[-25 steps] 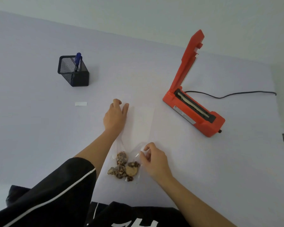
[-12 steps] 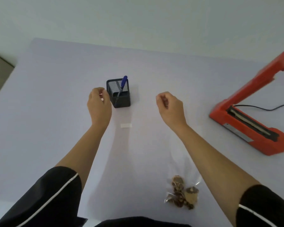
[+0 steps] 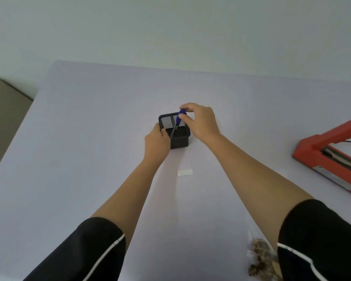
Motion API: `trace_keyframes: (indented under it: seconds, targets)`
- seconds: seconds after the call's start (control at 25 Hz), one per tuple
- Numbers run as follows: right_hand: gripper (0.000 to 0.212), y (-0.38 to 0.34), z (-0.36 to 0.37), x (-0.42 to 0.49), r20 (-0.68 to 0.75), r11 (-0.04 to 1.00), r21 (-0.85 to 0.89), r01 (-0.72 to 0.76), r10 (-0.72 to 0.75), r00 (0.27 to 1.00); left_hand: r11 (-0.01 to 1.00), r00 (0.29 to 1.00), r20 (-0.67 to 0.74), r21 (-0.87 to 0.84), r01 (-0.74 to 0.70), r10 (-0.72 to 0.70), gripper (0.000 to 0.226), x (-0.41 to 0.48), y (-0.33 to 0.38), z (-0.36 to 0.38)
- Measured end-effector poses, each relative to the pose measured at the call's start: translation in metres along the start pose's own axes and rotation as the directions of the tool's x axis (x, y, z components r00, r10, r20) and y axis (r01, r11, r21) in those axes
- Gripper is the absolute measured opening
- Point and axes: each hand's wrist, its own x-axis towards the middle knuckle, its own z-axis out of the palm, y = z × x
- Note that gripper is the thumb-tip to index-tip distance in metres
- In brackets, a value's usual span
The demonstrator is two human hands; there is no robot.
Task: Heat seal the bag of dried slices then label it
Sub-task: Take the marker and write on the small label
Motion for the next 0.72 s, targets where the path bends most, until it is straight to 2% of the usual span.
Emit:
trace_keyframes:
  seconds: [0.16, 0.28, 0.4, 0.52, 0.64, 0.72]
  targets:
    - [0.011, -0.02, -0.015, -0.007, -0.096, 0.979, 0.205, 0.006, 0.014, 0.995, 1.0, 1.0, 0.027, -0.013, 0.007, -0.007, 0.027, -0.001, 0.001, 0.001]
    - [0.012, -0.036, -0.046, -0.012, -0.257, 0.955, 0.292, 0.045, 0.033, 0.966, 0.998, 1.0, 0.016, -0.062, 0.005, -0.004, 0.024, -0.007, 0.008, -0.006]
    - [0.013, -0.053, -0.081, -0.018, -0.365, 0.941, 0.321, 0.11, 0.015, 0.931, 0.976, 0.983, 0.042, -0.133, -0.171, 0.178, 0.043, -0.022, 0.02, -0.027]
    - [0.013, -0.063, -0.1, -0.025, -0.385, 0.934, 0.334, 0.131, 0.008, 0.923, 0.943, 0.916, 0.227, -0.106, -0.315, 0.331, 0.033, -0.049, 0.036, -0.038]
    - [0.012, -0.071, -0.11, -0.032, -0.403, 0.914, 0.375, 0.154, 0.012, 0.915, 0.907, 0.895, 0.154, -0.119, -0.404, 0.419, 0.014, -0.07, 0.051, -0.035]
    - [0.01, -0.073, -0.114, -0.037, -0.399, 0.876, 0.458, 0.15, 0.052, 0.915, 0.886, 0.885, 0.095, -0.144, -0.441, 0.456, 0.017, -0.078, 0.057, -0.032]
